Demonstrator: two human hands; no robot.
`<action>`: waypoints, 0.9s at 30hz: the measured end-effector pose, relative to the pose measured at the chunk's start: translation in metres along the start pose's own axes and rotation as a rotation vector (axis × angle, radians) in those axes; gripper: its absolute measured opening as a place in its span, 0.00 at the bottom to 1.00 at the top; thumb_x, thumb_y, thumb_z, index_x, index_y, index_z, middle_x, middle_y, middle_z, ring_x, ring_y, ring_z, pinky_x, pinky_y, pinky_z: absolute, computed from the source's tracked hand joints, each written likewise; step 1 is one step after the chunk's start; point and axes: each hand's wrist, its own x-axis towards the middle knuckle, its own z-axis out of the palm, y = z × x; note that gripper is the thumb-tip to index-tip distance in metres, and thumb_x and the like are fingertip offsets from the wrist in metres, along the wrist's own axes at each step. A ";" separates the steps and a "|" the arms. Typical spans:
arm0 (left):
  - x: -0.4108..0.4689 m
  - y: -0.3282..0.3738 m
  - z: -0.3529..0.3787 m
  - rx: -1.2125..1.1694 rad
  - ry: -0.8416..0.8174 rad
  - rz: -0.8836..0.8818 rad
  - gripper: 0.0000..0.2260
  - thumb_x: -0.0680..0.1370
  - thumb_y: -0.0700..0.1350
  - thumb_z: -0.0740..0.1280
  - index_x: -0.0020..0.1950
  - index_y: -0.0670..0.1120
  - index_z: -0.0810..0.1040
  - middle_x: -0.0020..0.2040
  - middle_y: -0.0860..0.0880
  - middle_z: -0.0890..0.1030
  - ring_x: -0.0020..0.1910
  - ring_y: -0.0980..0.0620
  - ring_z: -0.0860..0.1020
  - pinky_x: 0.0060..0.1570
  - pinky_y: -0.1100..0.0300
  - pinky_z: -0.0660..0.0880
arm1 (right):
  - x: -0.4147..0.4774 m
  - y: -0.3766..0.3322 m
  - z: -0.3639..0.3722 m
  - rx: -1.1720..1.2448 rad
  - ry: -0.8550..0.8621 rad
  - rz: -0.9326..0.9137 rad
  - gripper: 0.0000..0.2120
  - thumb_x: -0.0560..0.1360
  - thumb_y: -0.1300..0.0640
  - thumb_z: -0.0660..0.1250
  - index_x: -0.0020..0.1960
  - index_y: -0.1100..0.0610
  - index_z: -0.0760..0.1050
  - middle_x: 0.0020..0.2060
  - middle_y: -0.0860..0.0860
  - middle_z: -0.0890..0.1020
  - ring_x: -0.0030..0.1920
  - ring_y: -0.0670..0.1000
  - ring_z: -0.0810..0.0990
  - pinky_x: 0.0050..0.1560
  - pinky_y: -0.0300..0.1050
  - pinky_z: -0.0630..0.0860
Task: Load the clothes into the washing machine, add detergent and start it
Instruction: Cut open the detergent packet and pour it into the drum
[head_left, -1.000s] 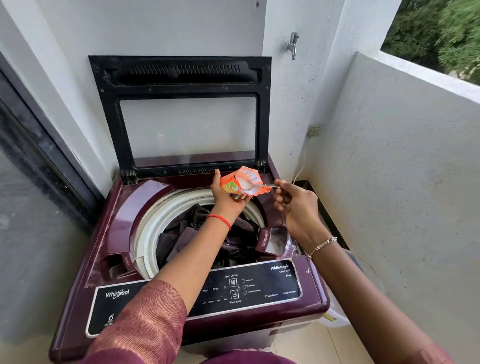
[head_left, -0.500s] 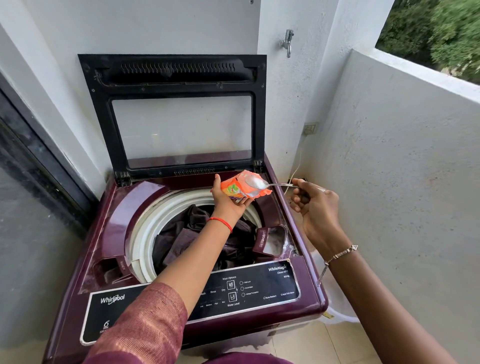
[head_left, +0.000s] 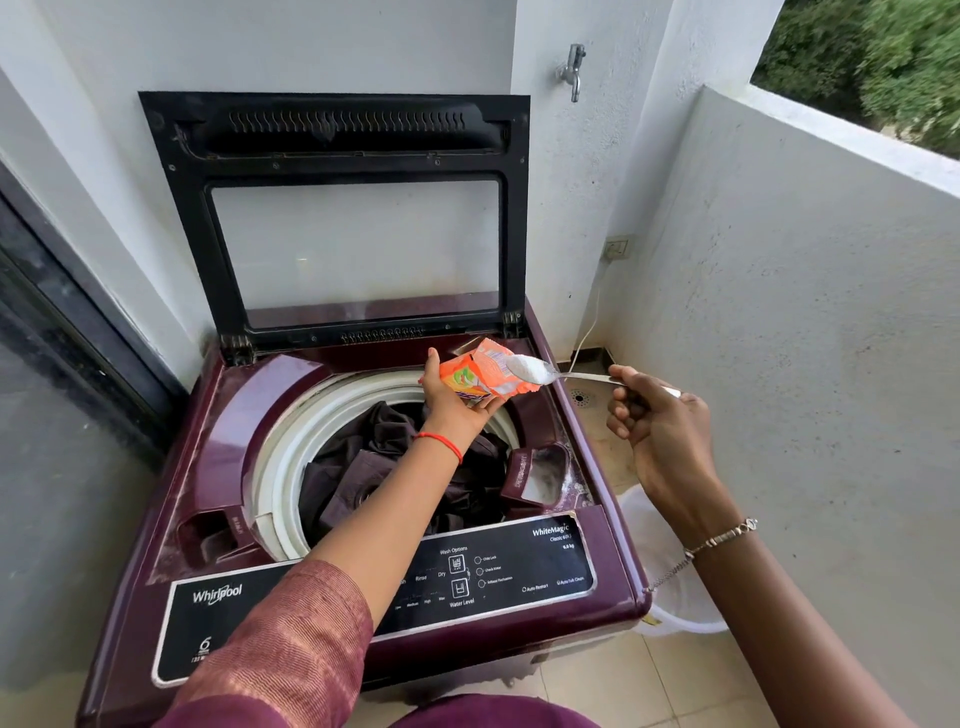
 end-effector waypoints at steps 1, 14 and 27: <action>0.000 -0.001 -0.001 -0.003 0.004 -0.004 0.22 0.77 0.61 0.59 0.46 0.41 0.74 0.62 0.38 0.73 0.64 0.37 0.71 0.59 0.40 0.71 | -0.001 0.000 -0.003 -0.005 0.002 -0.004 0.06 0.75 0.66 0.62 0.43 0.66 0.78 0.24 0.50 0.74 0.23 0.45 0.70 0.21 0.34 0.66; 0.013 0.000 -0.025 -0.025 0.019 -0.003 0.27 0.77 0.63 0.57 0.59 0.41 0.73 0.62 0.38 0.72 0.65 0.36 0.70 0.59 0.40 0.70 | -0.018 0.038 -0.056 -0.176 0.194 -0.036 0.07 0.76 0.66 0.62 0.43 0.64 0.78 0.26 0.52 0.74 0.24 0.46 0.70 0.21 0.35 0.67; 0.006 -0.003 -0.024 -0.036 0.046 -0.010 0.26 0.77 0.62 0.58 0.62 0.41 0.71 0.66 0.38 0.72 0.65 0.37 0.70 0.60 0.40 0.70 | -0.019 0.089 -0.045 -1.059 -0.004 -0.553 0.06 0.75 0.64 0.65 0.42 0.64 0.79 0.35 0.55 0.81 0.34 0.52 0.77 0.36 0.49 0.75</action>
